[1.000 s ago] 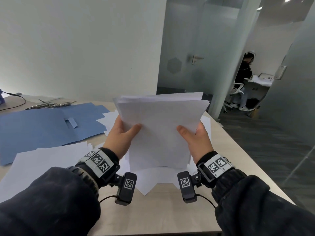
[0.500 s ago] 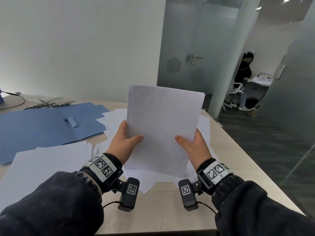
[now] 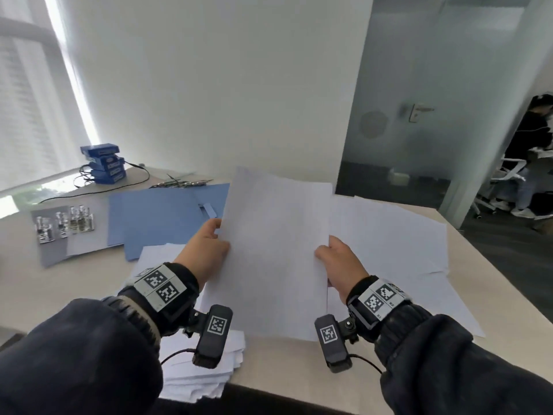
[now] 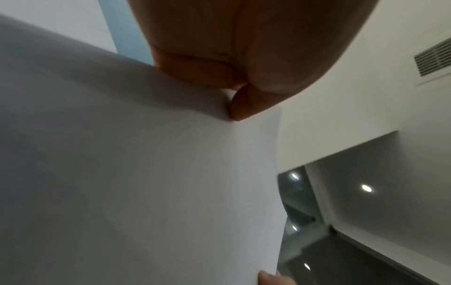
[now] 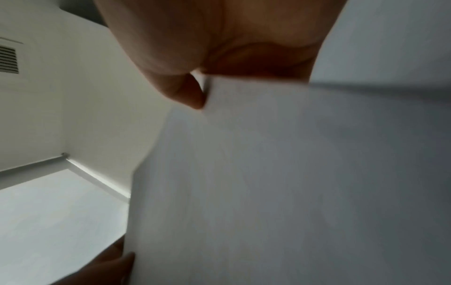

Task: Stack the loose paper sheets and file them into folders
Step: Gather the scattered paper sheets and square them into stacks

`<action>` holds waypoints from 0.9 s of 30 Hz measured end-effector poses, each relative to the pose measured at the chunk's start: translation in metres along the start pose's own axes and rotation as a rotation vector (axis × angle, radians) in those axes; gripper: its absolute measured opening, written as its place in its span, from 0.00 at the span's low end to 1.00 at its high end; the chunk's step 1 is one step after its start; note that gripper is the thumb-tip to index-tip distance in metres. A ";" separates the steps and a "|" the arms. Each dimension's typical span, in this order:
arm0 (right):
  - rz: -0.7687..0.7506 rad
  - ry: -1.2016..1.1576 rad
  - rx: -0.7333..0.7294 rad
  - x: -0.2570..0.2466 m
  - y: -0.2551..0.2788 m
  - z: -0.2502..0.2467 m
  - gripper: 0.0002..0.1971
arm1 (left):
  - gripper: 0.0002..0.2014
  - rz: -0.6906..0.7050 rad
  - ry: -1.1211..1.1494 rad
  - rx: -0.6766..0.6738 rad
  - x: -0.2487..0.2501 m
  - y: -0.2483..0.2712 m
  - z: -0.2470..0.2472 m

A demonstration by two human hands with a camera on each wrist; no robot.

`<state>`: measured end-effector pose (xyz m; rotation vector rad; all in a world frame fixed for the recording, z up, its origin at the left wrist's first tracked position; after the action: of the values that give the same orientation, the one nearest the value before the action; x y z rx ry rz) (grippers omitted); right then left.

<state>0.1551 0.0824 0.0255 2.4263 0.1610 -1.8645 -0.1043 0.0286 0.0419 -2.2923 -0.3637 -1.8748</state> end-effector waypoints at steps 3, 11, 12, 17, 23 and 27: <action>0.036 0.066 -0.183 0.003 -0.004 0.052 0.06 | 0.31 -0.098 -0.222 0.083 -0.025 0.008 -0.056; 0.117 0.119 -0.375 0.008 0.003 0.133 0.08 | 0.32 -0.250 -0.354 0.185 -0.075 0.023 -0.127; 0.125 0.113 -0.381 0.008 0.004 0.135 0.08 | 0.32 -0.258 -0.347 0.188 -0.076 0.024 -0.129; 0.162 0.109 -0.322 0.007 0.006 0.127 0.09 | 0.30 -0.199 -0.341 0.205 -0.065 0.022 -0.122; 0.058 0.161 -0.243 0.016 0.009 0.090 0.09 | 0.20 0.008 -0.174 0.128 -0.036 0.032 -0.053; 0.001 0.181 -0.081 0.029 0.011 0.046 0.08 | 0.15 0.039 -0.119 -0.053 -0.029 0.037 0.009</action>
<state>0.1200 0.0668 -0.0143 2.5354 0.2413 -1.6028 -0.0905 -0.0065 0.0128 -2.4336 -0.2851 -1.7551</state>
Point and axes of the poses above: each hand's wrist, its own y-axis away from the middle knuckle, its own z-axis out of the palm, x = y × z, the point moved 1 cm from there along -y, towards the middle knuckle, and after that the axes turned 1 degree about -z, right-handed, at the moved point
